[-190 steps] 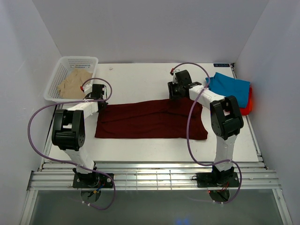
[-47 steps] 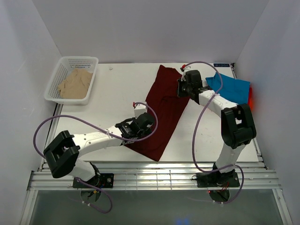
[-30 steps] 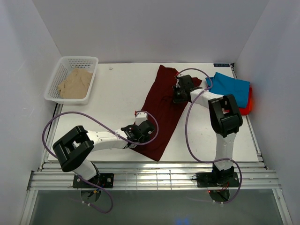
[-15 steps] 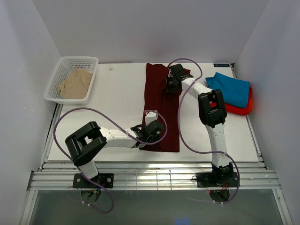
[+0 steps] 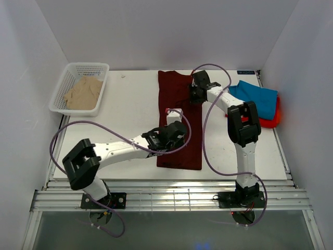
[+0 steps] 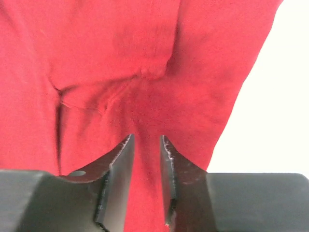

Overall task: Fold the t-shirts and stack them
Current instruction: Fold the tshirt

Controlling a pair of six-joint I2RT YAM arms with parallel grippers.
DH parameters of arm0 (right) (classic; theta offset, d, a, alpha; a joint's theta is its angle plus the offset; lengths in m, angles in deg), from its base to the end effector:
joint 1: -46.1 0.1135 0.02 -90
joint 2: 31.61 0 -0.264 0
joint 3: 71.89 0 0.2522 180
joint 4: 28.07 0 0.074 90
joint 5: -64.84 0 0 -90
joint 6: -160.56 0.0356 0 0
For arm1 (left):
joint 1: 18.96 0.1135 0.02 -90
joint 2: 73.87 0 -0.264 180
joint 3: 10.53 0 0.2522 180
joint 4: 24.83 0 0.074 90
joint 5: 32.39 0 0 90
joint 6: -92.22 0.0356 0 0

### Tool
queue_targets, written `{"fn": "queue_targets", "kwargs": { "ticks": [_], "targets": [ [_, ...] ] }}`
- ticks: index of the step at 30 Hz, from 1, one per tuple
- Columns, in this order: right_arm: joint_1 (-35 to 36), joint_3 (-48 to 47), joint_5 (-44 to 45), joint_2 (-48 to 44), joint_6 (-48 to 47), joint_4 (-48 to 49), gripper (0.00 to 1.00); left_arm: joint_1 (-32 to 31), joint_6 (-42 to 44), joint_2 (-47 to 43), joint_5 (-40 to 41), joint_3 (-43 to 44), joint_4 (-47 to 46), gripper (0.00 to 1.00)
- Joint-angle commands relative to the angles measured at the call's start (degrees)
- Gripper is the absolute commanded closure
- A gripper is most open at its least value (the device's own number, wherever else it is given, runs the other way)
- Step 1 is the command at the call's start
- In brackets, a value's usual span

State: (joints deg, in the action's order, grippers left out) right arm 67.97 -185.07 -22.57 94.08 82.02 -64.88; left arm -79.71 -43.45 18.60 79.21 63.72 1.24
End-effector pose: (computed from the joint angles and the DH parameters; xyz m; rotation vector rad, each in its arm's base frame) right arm 0.4569 0.1816 0.1902 -0.2011 2.4329 0.2066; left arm 0.1813 -0.2969 0.2236 0.1198 2.3303 -0.5194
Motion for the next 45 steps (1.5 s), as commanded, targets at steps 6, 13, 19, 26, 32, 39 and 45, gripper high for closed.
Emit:
{"fn": "queue_targets", "kwargs": {
  "ticks": [6,13,19,26,32,39,45],
  "targets": [
    [-0.9,-8.5,4.3,-1.8,-2.5,-0.5,0.61,0.5,-4.6,-12.8,18.1,-5.0,9.0,1.0],
    [-2.6,-20.3,0.7,8.9,-0.5,-1.6,0.61,0.4,-8.6,-7.3,12.2,-9.2,8.0,1.0],
    [-4.1,-21.8,-1.2,11.4,0.1,-0.2,0.6,0.4,-10.8,-5.3,11.0,-12.0,6.9,1.0],
    [-4.8,-19.9,-5.8,13.4,1.9,2.5,0.6,0.4,-11.4,-5.5,10.9,-13.5,6.8,1.0],
    [-5.0,-16.5,-8.7,11.7,4.2,5.6,0.6,0.4,-12.2,-5.5,9.9,-14.9,6.1,1.0],
    [-5.0,-14.1,-9.0,10.7,4.3,5.5,0.6,0.4,-12.8,-5.0,7.8,-17.0,3.6,1.0],
    [-5.0,-11.9,-9.6,10.4,4.4,6.1,0.74,0.4,-13.1,-5.5,5.5,-19.4,1.0,1.0]
  ]
}}
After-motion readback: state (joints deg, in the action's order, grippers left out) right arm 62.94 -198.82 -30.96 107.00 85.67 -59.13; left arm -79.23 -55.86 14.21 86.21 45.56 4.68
